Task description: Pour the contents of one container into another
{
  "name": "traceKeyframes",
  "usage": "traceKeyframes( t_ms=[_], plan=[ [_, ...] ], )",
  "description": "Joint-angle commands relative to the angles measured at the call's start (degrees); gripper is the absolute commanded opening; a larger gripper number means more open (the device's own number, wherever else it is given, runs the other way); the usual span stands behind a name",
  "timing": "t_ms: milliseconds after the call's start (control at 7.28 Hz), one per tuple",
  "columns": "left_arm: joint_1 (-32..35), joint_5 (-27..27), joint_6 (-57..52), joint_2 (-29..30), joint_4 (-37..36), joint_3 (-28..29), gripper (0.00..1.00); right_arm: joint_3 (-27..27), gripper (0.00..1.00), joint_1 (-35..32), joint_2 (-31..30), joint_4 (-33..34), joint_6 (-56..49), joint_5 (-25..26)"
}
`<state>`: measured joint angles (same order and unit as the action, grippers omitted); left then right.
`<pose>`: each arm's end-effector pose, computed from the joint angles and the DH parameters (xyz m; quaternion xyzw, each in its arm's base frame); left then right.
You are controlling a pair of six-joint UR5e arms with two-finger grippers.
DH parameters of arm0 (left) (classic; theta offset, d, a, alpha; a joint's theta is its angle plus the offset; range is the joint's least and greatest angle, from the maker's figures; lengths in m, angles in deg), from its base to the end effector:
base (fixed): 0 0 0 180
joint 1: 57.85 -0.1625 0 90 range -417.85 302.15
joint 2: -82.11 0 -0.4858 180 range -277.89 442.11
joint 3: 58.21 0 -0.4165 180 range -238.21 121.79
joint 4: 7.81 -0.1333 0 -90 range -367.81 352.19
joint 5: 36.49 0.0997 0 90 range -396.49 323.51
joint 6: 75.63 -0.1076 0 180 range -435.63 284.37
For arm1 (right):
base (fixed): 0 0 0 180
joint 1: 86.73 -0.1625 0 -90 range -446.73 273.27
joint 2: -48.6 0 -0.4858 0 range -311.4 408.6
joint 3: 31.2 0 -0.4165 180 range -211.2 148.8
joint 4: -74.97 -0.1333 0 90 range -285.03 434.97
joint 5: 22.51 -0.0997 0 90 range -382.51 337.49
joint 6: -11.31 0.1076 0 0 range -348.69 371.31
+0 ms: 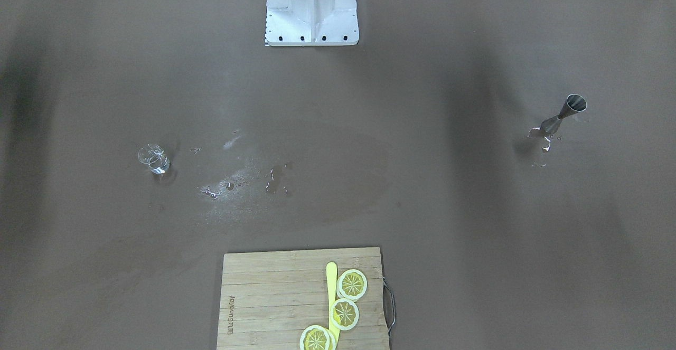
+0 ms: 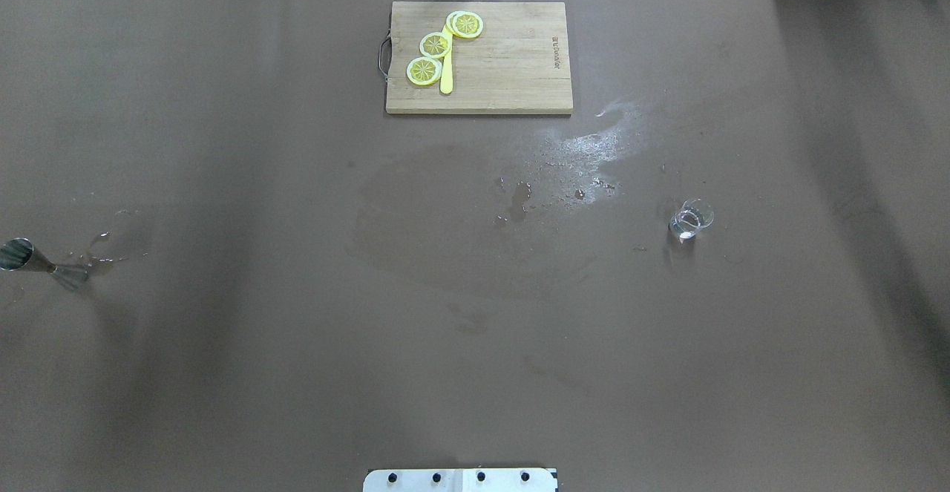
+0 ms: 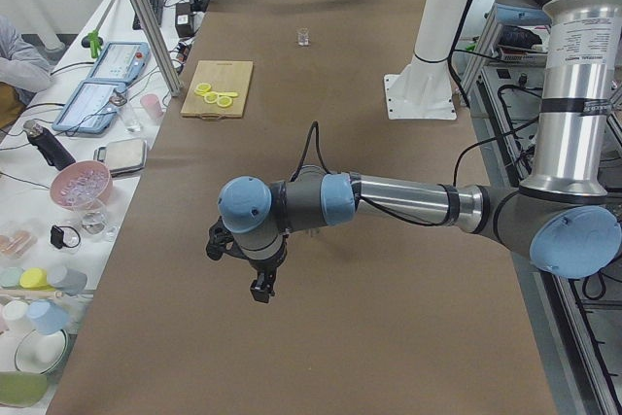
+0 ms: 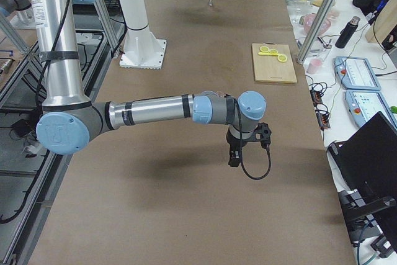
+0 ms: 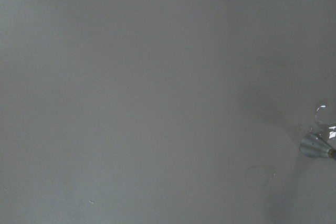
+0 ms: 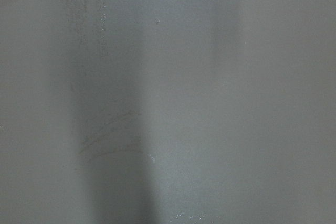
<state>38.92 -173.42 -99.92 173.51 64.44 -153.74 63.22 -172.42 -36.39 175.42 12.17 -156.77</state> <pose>-0.1144 -0.4995 0.6888 0.0228 0.4051 0.1020 0.9083 0.0166 -0.5544 0.6570 -0.0252 -0.3759 -0.0245 0.9260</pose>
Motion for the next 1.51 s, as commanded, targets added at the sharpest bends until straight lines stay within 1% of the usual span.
traceKeyframes(
  t_ms=[0,824,1099,1373],
  plan=[
    [0.0,0.0,-0.1,0.0,0.0,0.0,0.98,0.0,1.0,0.0,0.0,-0.1,-0.1,0.0],
    [-0.1,-0.1,0.1,0.1,0.0,0.0,0.98,0.1,1.0,0.1,0.1,-0.1,0.7,0.1],
    [-0.1,-0.1,0.2,0.1,0.0,0.0,0.98,0.1,1.0,1.1,0.2,-0.2,0.6,0.2],
    [-0.1,-0.1,0.1,0.1,0.0,0.0,0.98,0.5,1.0,1.1,0.4,-1.5,0.7,0.1]
  ],
)
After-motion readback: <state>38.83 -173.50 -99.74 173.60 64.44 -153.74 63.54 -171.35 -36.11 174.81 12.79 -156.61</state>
